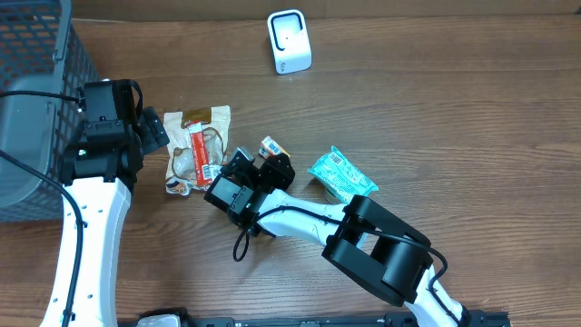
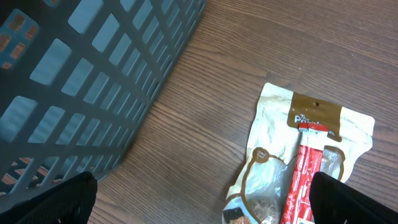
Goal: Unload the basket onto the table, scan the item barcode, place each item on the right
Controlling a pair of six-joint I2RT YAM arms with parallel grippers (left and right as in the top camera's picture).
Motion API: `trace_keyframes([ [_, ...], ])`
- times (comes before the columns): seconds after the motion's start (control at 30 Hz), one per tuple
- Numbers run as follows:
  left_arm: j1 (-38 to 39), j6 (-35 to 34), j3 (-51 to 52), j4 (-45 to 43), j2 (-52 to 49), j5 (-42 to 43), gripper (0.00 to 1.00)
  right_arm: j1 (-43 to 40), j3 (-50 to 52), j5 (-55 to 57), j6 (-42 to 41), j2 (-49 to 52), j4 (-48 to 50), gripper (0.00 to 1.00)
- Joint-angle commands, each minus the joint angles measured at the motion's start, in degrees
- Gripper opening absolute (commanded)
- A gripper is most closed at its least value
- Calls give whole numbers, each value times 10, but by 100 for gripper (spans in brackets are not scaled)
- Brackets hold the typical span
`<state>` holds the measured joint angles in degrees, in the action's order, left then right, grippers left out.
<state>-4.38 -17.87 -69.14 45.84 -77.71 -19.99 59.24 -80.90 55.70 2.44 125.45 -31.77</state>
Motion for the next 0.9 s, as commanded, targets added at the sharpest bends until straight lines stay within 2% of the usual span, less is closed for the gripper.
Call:
trace_keyframes([
  [0.0,2,1,-7,0,-3,-10,100,1,-5,1,-5,-2,2,47],
  [0.27,2,1,-7,0,-3,-10,100,1,-6,-19,-9,-2,4,48],
  [0.4,2,1,-7,0,-3,-10,100,1,-6,-78,-10,-2,4,48],
  [0.6,2,1,-7,0,-3,-9,100,1,-6,-137,-42,-2,6,48],
  [0.87,2,1,-7,0,-3,-10,100,0,-10,-155,-72,-23,8,51],
])
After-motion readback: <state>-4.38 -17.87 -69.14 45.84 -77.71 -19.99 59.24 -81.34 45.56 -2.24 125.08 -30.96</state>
